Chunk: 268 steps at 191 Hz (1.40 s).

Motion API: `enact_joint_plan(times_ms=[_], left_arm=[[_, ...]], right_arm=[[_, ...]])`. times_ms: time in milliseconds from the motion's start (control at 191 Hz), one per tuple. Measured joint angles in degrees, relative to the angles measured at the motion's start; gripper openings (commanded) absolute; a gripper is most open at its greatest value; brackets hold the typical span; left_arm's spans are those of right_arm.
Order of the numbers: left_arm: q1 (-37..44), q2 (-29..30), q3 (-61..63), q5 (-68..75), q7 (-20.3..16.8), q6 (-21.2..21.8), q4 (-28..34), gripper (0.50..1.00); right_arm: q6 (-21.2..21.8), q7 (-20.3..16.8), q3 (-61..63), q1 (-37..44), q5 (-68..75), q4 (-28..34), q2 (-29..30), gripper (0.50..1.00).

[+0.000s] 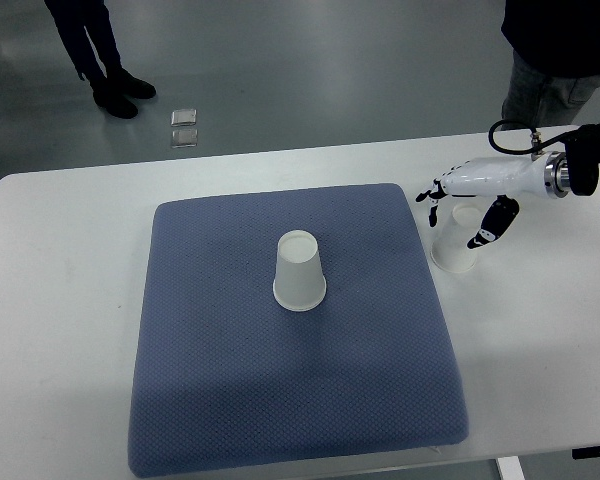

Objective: Stack paper cups
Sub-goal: 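Close the right hand fingers around the second paper cup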

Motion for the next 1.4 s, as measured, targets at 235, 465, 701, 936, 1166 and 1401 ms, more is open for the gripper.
enact_joint_plan(times_ms=[235,465,701,936,1166,1401], left_arm=[[0.0,0.0,0.0,-0.01,0.0,0.0,0.01,1.0],[0.0,0.0,0.0,-0.02,0.0,0.0,0.02,1.0],[0.0,0.0,0.0,-0.02,0.0,0.0,0.0,1.0],[0.0,0.0,0.0,-0.01,0.0,0.0,0.0,1.0],[0.0,0.0,0.0,-0.01,0.0,0.0,0.0,1.0],[0.0,0.0,0.0,0.0,0.0,0.0,0.0,1.0]], right_arm=[[-4.49,-0.09,-1.65,-1.97,-0.94,-3.26,1.09,0.887],[-7.52,-0.11,-2.63,-2.78,-0.96,-5.76,2.57,0.887],[-9.18,-0.02,-2.76,-4.07,-1.31,-7.7,3.85,0.887],[-10.85,0.28,-3.53,-4.52,-1.48,-9.92,4.6,0.854],[-11.66,0.35,-4.18,-5.25,-1.5,-11.18,4.77,0.821],[-11.78,0.36,-4.62,-5.56,-1.5,-11.78,5.61,0.727]])
